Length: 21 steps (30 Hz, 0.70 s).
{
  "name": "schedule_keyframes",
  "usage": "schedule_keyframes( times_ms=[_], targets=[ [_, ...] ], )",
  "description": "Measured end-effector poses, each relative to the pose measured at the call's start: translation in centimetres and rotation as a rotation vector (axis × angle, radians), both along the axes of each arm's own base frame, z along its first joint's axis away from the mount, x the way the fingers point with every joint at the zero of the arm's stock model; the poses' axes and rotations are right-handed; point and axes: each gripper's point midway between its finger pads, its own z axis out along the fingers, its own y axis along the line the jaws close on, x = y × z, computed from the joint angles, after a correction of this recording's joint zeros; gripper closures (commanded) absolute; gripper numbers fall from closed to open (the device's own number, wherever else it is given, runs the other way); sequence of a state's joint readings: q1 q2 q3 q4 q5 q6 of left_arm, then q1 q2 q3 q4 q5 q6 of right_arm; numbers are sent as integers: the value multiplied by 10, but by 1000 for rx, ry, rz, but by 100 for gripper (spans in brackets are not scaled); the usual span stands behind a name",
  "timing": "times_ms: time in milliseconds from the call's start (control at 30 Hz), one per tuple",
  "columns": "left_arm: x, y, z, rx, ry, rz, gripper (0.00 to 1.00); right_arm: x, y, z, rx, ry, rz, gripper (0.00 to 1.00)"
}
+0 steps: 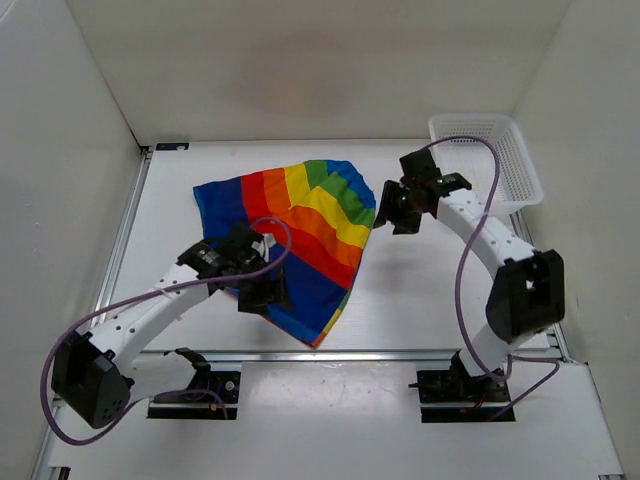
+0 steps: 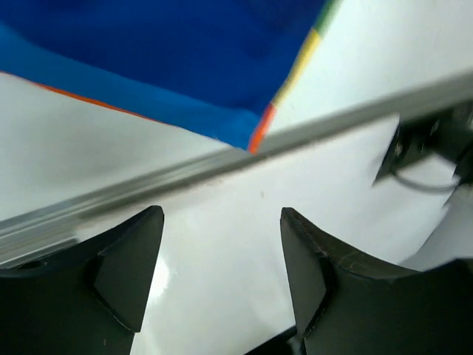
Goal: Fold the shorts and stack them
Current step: Flatten the shorts out
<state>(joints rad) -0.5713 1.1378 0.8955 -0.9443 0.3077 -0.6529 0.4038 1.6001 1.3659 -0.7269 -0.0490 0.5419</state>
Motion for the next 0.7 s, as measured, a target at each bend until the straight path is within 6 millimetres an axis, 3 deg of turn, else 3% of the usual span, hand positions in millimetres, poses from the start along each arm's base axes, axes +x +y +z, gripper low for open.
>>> schedule_keyframes(
  times_ms=[100,200,400,500,600,633,700],
  targets=[
    [-23,-28,-3,-10,7,-122,22,32,-18,-23,23,70,-58,35],
    [-47,-55,-14,35,40,-263,5,70,-23,-41,30,94,-67,30],
    [-72,-111,-42,154,48,-452,4,121,-12,-63,47,95,-26,27],
    [-74,-120,-61,217,52,-467,6,136,-6,-79,53,106,-5,27],
    [-70,-114,-81,293,64,-444,15,141,-3,-99,53,136,16,34],
    [-69,-113,-85,312,65,-439,18,141,-2,-106,52,150,21,38],
    [-67,-109,-94,346,69,-422,38,139,-2,-120,49,181,33,57]
  ],
)
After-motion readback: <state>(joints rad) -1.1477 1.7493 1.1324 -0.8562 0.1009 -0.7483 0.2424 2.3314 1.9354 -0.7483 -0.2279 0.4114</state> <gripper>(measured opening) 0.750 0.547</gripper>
